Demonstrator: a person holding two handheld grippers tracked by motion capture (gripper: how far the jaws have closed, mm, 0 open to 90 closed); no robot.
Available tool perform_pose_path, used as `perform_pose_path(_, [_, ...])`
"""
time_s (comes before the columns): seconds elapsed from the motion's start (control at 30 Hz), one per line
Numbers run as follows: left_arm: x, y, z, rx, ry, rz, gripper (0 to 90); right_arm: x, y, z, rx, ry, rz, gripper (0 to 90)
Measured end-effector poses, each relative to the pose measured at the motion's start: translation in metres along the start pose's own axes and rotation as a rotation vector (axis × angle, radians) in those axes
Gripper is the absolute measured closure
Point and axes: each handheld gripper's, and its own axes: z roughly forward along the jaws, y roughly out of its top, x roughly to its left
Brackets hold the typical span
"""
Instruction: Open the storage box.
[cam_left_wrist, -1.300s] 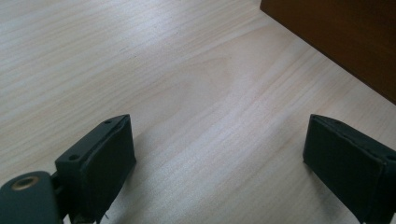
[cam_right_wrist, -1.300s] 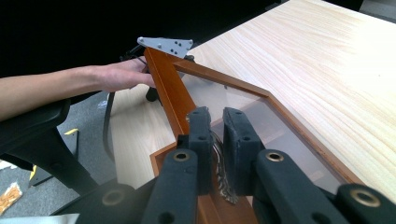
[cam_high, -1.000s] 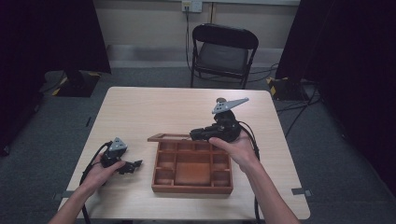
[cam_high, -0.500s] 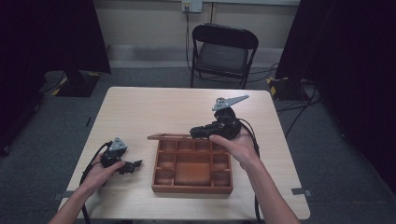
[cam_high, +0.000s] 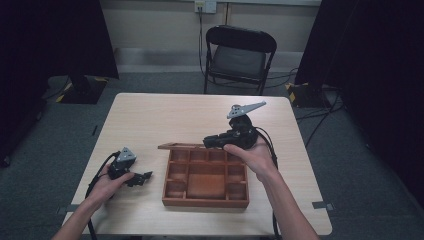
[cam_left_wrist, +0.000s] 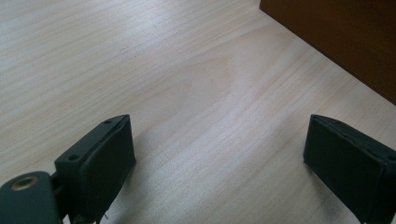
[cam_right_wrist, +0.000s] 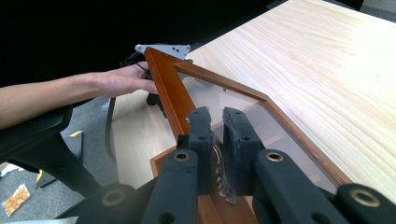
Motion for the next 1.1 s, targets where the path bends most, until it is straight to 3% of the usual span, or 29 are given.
perform_pose_path(1.1, [0.0, 0.0, 0.0, 0.0, 0.0, 0.0, 8.0, -0.002, 0.0009, 0.0, -0.006, 0.002, 0.002, 82.8])
